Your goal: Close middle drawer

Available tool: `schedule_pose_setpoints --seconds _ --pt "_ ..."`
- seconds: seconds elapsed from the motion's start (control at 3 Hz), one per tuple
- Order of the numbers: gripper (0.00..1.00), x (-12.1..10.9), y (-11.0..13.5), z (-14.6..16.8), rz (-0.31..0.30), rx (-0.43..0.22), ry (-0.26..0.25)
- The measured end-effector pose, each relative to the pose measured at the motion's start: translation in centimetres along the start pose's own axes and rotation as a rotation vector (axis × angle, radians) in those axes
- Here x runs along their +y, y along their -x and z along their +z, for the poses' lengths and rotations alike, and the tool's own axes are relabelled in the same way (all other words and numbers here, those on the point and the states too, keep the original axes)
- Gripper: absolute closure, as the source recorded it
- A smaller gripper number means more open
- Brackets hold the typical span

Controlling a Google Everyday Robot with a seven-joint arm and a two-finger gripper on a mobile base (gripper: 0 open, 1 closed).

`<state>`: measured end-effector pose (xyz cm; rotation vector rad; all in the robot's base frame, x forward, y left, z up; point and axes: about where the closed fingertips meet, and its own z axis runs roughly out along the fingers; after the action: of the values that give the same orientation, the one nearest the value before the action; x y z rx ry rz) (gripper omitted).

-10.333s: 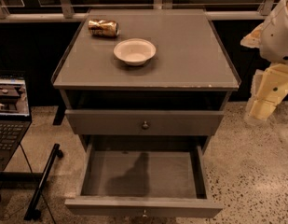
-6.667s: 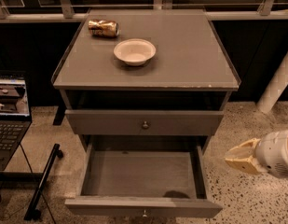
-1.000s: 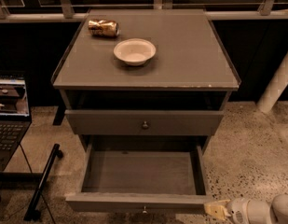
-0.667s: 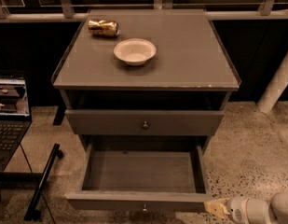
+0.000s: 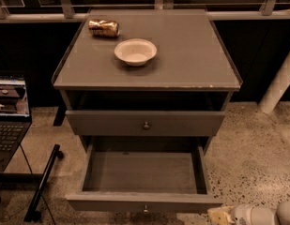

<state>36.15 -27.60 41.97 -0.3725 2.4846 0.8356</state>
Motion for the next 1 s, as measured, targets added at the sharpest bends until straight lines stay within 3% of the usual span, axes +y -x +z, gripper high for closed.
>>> schedule_pose_setpoints --seconds 0.33,0.67,1.0 --pt "1.0 -0.1 -2.4 -0.6 0.065 -0.017 0.022" --pt "1.0 0.0 -2.6 -0.6 0.067 -0.018 0.022" --pt "1.0 0.4 -1.1 0.4 0.042 -0.026 0.032"
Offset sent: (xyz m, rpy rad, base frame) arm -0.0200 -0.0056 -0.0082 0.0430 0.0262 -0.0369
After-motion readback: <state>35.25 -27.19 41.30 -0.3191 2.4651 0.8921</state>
